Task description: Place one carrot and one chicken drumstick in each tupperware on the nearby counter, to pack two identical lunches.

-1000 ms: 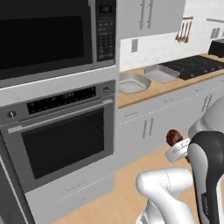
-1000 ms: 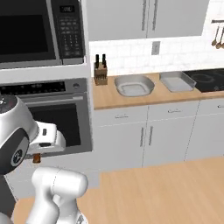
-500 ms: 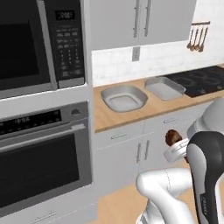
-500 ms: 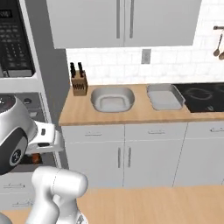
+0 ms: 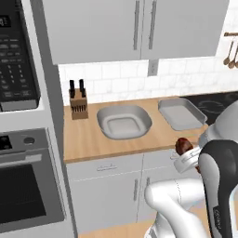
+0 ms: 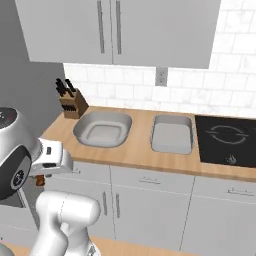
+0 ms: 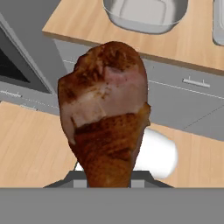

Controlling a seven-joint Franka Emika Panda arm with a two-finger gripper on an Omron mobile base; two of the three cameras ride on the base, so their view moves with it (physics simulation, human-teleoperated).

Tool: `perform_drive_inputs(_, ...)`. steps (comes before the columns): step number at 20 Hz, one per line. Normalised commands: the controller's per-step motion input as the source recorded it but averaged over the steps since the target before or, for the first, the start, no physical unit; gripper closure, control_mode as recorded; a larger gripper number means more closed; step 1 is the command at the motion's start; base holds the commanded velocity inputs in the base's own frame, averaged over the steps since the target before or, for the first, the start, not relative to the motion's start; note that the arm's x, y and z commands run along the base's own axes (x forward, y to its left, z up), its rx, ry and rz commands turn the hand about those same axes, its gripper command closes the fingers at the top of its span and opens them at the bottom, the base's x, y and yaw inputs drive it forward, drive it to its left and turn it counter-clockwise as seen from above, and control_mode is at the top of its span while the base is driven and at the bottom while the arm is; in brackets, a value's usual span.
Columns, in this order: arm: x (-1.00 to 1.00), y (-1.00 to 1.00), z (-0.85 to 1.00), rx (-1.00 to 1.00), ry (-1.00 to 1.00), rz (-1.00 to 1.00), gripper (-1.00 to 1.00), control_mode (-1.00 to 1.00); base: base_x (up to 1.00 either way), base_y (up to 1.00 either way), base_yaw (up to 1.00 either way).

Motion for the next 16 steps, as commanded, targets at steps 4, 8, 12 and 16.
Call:
perform_drive_inputs(4,0.0,0.0,0.0,0.0,0.0,0.0,1.0,1.0,0.74,-0.51,0.23)
perform_drive_inputs(8,0.0,0.0,0.0,0.0,0.0,0.0,1.0,1.0,0.44,0.0,0.01)
perform_drive_inputs(12,0.0,0.0,0.0,0.0,0.0,0.0,1.0,1.0,0.55,0.08,0.0)
perform_drive_inputs(16,0.11,0.0,0.0,0.0,0.0,0.0,1.0,-1.0,0.02,0.0,0.0)
